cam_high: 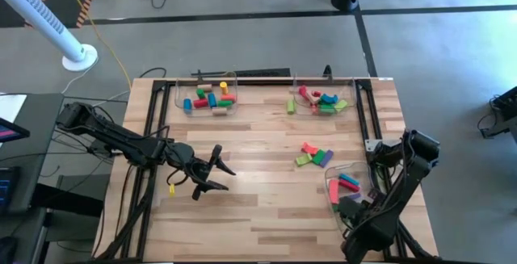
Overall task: Sort blocks by size
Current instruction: Put the light green rectangular block into the bottom transparent bin, then put the light green arch block into the top right transparent bin
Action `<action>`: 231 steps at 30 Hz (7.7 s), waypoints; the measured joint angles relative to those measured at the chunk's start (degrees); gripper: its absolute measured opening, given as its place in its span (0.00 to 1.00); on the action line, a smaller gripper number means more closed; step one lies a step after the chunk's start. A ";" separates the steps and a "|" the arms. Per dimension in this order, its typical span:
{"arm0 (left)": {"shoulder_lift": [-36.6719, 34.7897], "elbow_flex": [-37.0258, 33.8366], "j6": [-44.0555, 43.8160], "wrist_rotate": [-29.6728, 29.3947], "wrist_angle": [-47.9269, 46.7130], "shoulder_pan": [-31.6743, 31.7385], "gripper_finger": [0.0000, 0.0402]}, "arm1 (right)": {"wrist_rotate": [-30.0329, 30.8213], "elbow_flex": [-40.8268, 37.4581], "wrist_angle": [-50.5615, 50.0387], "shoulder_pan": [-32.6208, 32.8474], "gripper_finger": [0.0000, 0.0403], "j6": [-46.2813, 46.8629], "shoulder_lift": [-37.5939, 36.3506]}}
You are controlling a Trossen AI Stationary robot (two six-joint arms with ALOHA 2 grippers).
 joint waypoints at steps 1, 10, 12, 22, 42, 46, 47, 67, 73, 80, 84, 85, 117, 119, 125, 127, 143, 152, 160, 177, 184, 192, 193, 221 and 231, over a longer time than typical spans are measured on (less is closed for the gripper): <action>0.00 0.00 0.01 0.00 -0.03 0.00 0.57 | -0.25 -0.17 0.07 0.00 0.25 0.16 0.00; 0.00 0.00 1.50 0.00 -0.49 0.00 0.57 | -0.81 -3.35 3.99 0.00 0.25 1.51 0.00; 0.00 0.00 1.94 0.00 -0.56 0.02 0.57 | -1.31 -4.68 5.57 0.00 0.25 2.14 -0.02; 0.00 0.00 4.09 0.00 -0.47 0.02 0.57 | -2.65 -7.00 9.84 0.09 0.31 5.06 0.02; -0.01 0.00 4.04 0.00 -0.36 0.02 0.57 | -0.23 -5.34 9.57 0.03 0.58 8.94 0.02; 0.00 0.00 3.96 0.00 -0.34 0.02 0.57 | 3.86 -2.22 8.23 -1.42 0.58 8.90 0.02; 0.00 0.00 3.89 0.00 -0.36 0.02 0.57 | 4.79 -1.40 7.84 -1.79 0.58 8.77 0.02; 0.00 0.00 0.45 0.02 -1.85 0.02 0.57 | 29.02 5.22 20.36 -9.66 0.58 -20.55 0.02; 0.00 0.00 -1.13 0.04 -2.36 0.02 0.57 | 32.40 5.22 22.87 -12.89 0.58 -31.22 0.02; 0.00 0.00 -2.60 0.02 -3.53 0.02 0.57 | 35.17 5.22 23.45 -17.87 0.58 -41.83 0.02; 0.00 0.00 -3.54 0.02 -4.39 0.02 0.57 | 35.21 5.22 23.06 -21.41 0.58 -46.36 0.02; 0.00 0.00 -3.85 0.02 -4.63 0.02 0.57 | 35.22 5.22 22.86 -22.39 0.58 -47.11 0.02; 0.02 0.00 -5.35 0.02 -6.94 0.02 0.57 | 15.54 -15.04 35.39 -46.15 0.48 -85.78 0.07; 0.02 0.00 -5.35 0.02 -6.85 0.02 0.57 | 15.45 -16.17 37.82 -46.44 0.49 -86.28 0.07; 0.02 0.00 -5.36 0.02 -6.81 0.02 0.57 | 15.45 -16.70 40.85 -46.62 0.57 -87.12 0.02; 0.02 0.00 -5.35 0.02 -6.83 0.00 0.57 | 15.45 -16.70 41.24 -46.62 0.60 -87.26 0.02; 0.02 0.00 -5.42 0.00 -6.88 0.01 0.57 | 15.46 -16.70 38.60 -45.27 0.62 -84.26 0.09; 0.02 0.00 -5.55 0.00 -6.55 0.01 0.57 | 17.05 -16.70 43.45 -46.59 0.62 -86.65 0.09; 0.03 0.00 -5.42 0.00 -7.38 0.01 0.57 | 16.20 -16.70 45.51 -49.00 0.62 -90.21 0.11; 0.04 0.00 -5.41 0.00 -6.87 0.02 0.57 | 12.96 -23.02 53.22 -49.13 0.56 -88.16 0.09; 0.04 0.02 -5.16 0.00 -6.51 0.02 0.57 | 14.40 -22.90 54.24 -47.89 0.40 -89.95 0.09; 0.04 0.02 -3.36 -1.73 -7.06 0.00 0.57 | 14.46 -17.24 56.42 -47.12 0.40 -88.93 0.22; 0.04 0.02 -2.64 -3.20 -7.17 0.00 0.57 | 14.84 -16.10 57.10 -47.12 0.40 -89.25 0.24; -25.26 -0.79 -25.84 -22.65 -41.23 3.94 0.57 | 7.08 0.67 81.59 -64.36 0.42 -111.88 0.17; -25.46 -9.34 -43.36 -25.59 -35.70 -4.02 0.57 | -1.69 0.67 81.38 -72.93 0.42 -118.83 -0.65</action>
